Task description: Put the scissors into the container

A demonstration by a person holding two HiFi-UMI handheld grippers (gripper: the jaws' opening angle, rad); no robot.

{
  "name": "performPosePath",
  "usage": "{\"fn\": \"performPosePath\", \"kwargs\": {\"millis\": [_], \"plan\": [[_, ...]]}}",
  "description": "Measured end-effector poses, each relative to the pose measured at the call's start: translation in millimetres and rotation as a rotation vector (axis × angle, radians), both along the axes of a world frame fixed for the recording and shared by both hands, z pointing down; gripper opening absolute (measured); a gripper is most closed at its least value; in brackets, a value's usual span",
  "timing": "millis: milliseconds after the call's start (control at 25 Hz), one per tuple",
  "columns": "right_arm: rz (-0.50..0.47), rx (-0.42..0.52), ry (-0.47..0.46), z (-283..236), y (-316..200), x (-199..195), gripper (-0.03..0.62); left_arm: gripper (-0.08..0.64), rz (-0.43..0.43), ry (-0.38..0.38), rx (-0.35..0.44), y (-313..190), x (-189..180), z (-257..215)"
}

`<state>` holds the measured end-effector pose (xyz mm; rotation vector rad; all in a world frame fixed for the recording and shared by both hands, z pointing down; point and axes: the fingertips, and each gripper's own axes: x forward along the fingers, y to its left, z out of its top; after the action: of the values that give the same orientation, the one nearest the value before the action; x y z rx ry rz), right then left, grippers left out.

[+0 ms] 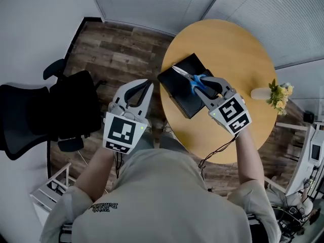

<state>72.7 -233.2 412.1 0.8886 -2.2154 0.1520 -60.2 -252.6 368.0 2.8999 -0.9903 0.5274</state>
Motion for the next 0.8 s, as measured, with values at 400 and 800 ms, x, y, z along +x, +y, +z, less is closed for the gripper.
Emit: {"fn": "performPosePath", "kwargs": {"millis": [400,800], "plan": [[-0.213,-0.104,0.185,72,-31,26,0.097,0.029,-0.073,-0.004,-0.134,-22,20,44],[-0.406,-0.171,0.33,132,-53,25,0.097,0.029,-0.158,-0.019,-0.219,-52,27,98]]}}
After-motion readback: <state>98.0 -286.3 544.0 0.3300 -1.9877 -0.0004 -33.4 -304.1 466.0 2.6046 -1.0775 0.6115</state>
